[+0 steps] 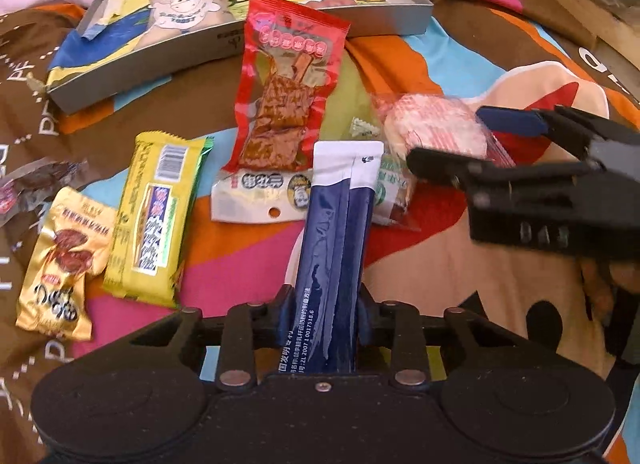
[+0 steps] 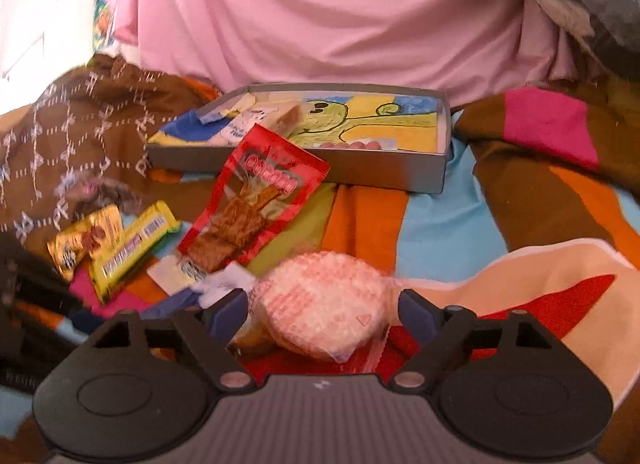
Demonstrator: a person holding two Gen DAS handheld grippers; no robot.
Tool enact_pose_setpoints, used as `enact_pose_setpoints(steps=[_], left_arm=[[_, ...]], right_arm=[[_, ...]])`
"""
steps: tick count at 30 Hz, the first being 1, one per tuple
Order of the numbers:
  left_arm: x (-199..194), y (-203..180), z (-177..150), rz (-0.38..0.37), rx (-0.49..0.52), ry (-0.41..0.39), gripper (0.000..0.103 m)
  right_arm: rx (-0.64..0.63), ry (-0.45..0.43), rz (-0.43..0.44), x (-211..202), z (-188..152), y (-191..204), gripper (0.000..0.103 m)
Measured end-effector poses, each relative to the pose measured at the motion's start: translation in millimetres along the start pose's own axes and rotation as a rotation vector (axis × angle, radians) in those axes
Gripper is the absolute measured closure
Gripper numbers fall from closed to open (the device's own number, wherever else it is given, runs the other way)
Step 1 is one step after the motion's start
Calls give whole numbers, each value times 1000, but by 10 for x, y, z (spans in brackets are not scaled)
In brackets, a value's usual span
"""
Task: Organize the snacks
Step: 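Lift the blue stick pack and the wrapped pink cake with both tools, then lower the pink cake into the tray with the right tool while the left tool releases the blue stick pack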
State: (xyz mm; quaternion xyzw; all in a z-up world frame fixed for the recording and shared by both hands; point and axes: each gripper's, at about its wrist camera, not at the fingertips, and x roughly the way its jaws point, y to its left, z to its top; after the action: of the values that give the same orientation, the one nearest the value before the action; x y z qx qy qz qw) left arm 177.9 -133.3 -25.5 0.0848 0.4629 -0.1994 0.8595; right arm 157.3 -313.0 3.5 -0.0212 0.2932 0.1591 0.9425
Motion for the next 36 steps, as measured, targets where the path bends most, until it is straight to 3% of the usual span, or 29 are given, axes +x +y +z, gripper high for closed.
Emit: enact_pose_setpoints(steps=[13,15,17,19,20,24,26,29,36], left_arm=[[-124,102,-70,-2,-107,15,71],[-140,104,-82,6,-121,13,71],[-163,114,-94,19,-139,11,71],[-182,123,-101,33,-170,7,71],[-190,130,-106,37,-181,6,71],[-239,130,-128,49,-212,-3,71],[-287,130,-144,51,-222,-16,71],[-358,122,-156,55,-230,-41,71],[-484,136,-137,68,-252,-84,71]], right_arm=[[60,14,39,175,17,2,9],[60,23,41,206,14,1,13],[39,27,37,208,11,33,27],[10,19,19,190,5,91,34],[-3,13,17,176,3,118,41],[-57,-23,-8,101,-16,217,50],[-60,-45,-10,52,-25,242,64],[-53,-76,-34,-19,-22,259,73],[-54,-138,-71,-193,-9,296,75]])
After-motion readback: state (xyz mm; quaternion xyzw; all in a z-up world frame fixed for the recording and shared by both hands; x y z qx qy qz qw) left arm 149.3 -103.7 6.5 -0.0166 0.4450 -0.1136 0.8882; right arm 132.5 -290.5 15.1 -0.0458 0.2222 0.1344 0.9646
